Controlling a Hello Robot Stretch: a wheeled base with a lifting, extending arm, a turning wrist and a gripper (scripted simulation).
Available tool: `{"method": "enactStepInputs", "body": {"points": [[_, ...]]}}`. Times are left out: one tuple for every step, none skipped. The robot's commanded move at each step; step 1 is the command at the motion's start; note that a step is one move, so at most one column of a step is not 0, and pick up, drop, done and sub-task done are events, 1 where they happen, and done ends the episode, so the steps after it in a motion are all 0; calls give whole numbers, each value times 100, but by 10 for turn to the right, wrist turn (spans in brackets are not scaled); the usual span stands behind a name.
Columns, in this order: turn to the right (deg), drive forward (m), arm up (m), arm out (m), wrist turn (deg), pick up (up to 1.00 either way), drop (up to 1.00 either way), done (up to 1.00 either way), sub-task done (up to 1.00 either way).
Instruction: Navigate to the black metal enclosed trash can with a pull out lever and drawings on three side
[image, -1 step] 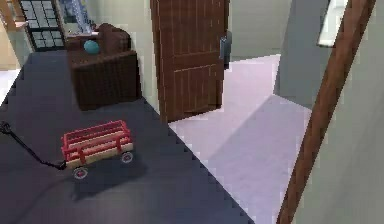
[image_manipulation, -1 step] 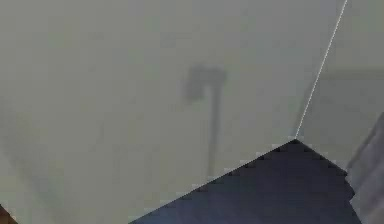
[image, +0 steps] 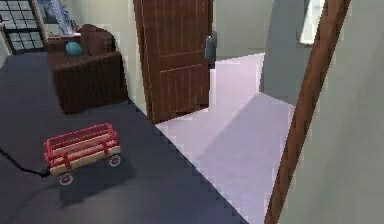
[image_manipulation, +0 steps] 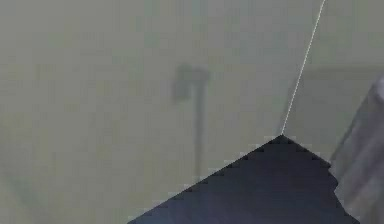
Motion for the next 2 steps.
{"method": "enactStepInputs", "body": {"points": [[0, 75, 0, 0, 0, 0, 0, 0, 0], [240, 0, 0, 0, 0, 0, 0, 0, 0]]}}
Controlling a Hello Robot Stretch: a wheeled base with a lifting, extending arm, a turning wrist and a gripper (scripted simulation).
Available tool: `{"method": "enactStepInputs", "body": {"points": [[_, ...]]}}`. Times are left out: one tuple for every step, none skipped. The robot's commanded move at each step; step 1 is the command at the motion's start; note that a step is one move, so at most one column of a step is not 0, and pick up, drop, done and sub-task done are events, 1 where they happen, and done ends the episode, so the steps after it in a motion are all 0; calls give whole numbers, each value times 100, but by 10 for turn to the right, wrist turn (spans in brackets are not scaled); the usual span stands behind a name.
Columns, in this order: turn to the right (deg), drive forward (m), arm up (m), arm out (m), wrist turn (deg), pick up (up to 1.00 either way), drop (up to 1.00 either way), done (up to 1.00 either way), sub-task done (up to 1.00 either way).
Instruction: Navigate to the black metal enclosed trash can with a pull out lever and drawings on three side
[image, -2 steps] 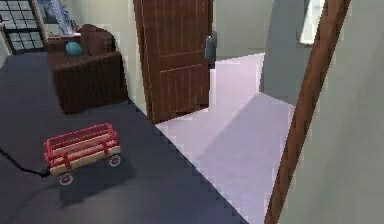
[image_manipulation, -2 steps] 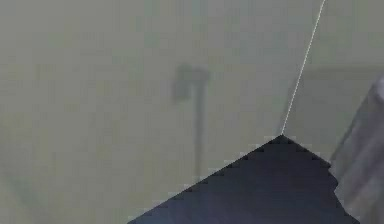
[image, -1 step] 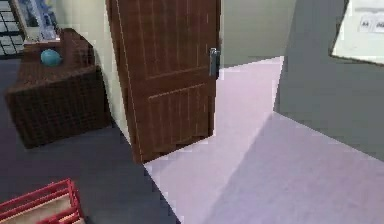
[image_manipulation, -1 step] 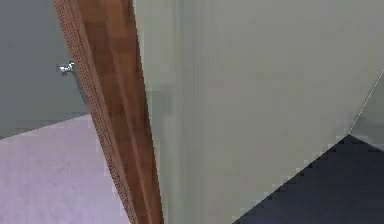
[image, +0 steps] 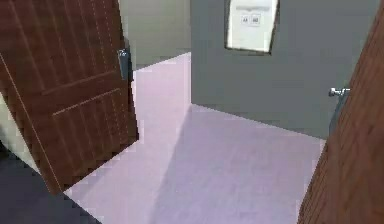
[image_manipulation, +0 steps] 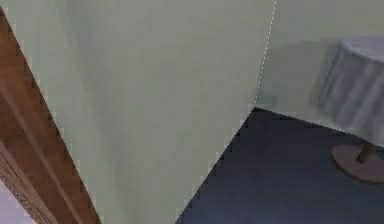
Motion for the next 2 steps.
{"method": "enactStepInputs", "body": {"points": [[0, 100, 0, 0, 0, 0, 0, 0, 0], [30, 0, 0, 0, 0, 0, 0, 0, 0]]}}
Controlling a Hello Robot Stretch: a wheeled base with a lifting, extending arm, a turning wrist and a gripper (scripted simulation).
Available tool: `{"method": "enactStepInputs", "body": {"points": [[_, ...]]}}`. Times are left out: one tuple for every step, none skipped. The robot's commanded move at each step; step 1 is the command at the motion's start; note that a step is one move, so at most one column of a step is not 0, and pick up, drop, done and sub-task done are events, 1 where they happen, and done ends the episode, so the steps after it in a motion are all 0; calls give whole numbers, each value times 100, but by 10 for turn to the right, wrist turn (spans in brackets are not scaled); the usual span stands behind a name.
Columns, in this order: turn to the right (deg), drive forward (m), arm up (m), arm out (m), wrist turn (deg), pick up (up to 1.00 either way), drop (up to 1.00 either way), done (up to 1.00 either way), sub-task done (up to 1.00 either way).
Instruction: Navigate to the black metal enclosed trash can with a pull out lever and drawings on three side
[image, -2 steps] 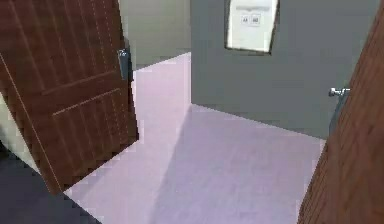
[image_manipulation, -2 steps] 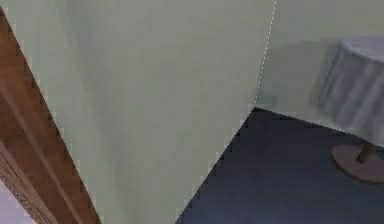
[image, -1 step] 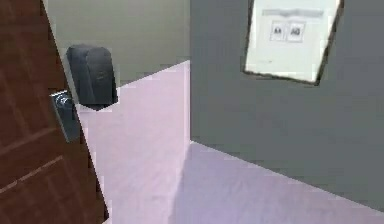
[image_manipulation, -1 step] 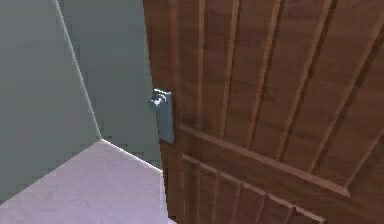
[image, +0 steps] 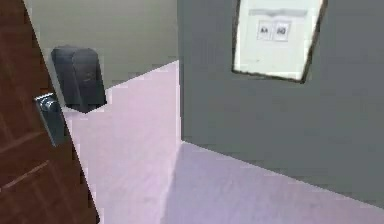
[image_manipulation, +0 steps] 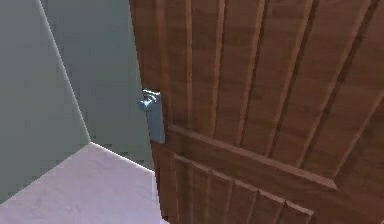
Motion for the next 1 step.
{"method": "enactStepInputs", "body": {"points": [[0, 100, 0, 0, 0, 0, 0, 0, 0]]}}
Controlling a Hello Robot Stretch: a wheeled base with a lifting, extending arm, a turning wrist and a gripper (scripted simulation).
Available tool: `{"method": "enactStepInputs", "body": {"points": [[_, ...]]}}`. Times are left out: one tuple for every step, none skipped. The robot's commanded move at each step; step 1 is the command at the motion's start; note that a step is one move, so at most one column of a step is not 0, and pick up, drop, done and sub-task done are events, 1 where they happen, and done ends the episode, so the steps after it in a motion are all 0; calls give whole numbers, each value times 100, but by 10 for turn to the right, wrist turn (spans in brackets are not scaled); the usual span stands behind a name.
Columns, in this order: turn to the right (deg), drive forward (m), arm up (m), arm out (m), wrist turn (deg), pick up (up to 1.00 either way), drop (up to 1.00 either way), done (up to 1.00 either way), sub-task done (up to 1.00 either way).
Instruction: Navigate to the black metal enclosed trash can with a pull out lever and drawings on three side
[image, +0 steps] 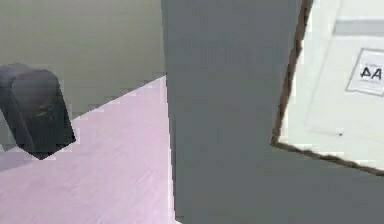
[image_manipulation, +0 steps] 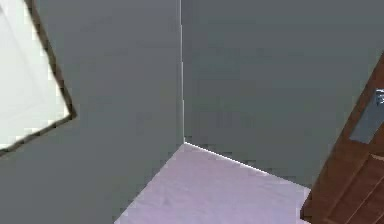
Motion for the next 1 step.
{"method": "enactStepInputs", "body": {"points": [[180, 0, 0, 0, 0, 0, 0, 0, 0]]}}
